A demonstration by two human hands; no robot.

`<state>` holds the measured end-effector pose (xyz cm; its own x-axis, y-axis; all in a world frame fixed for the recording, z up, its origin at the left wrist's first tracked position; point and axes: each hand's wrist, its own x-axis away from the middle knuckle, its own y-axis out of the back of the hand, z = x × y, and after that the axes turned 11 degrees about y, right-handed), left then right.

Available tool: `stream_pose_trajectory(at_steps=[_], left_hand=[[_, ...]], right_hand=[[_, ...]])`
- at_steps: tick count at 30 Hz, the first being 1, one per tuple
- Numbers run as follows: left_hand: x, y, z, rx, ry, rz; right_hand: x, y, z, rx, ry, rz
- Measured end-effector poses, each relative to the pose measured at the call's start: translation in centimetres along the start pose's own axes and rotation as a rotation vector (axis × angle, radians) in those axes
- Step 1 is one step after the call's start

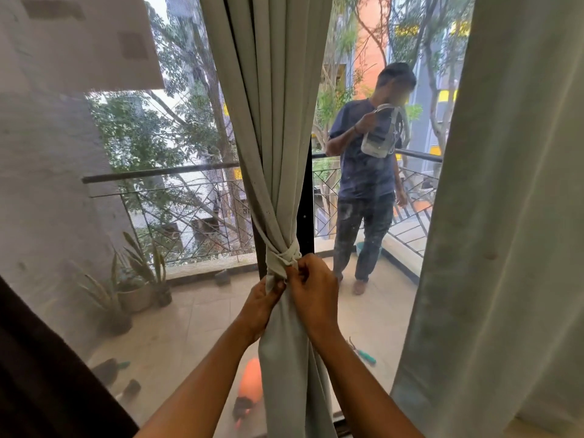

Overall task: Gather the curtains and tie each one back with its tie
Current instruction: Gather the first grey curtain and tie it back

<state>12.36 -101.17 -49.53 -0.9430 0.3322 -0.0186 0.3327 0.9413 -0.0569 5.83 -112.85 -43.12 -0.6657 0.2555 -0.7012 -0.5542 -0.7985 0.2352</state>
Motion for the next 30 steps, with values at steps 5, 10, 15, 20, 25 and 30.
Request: stream_pose_trajectory(at_steps=[5, 10, 15, 20, 25, 30], left_hand=[[0.3, -0.5, 0.6, -0.062, 0.001, -0.082], [1.7, 0.6, 3.8, -0.144, 0.143, -0.038], [3.3, 1.0, 10.2, -0.429, 0.314, 0.010], [3.9, 5.9, 10.2, -0.695, 0.296, 0.172], [-1.7, 7.7, -19.8, -0.288, -0.208, -0.534], [1.7, 0.0, -51.6, -0.055, -0.845, -0.349]], right_hand=[[0.3, 0.4, -1.1, 0.072, 0.084, -0.017], [-1.4, 1.4, -1.9, 0.276, 0.150, 0.298], [-0.7, 1.9, -2.7, 0.253, 0.316, 0.327], [-6.0, 6.2, -0.2, 0.533, 0.235, 0.704], [-21.2, 12.4, 9.8, -0.157, 0.186, 0.182], [-37.5, 16.7, 25.2, -0.540, 0.373, -0.013]])
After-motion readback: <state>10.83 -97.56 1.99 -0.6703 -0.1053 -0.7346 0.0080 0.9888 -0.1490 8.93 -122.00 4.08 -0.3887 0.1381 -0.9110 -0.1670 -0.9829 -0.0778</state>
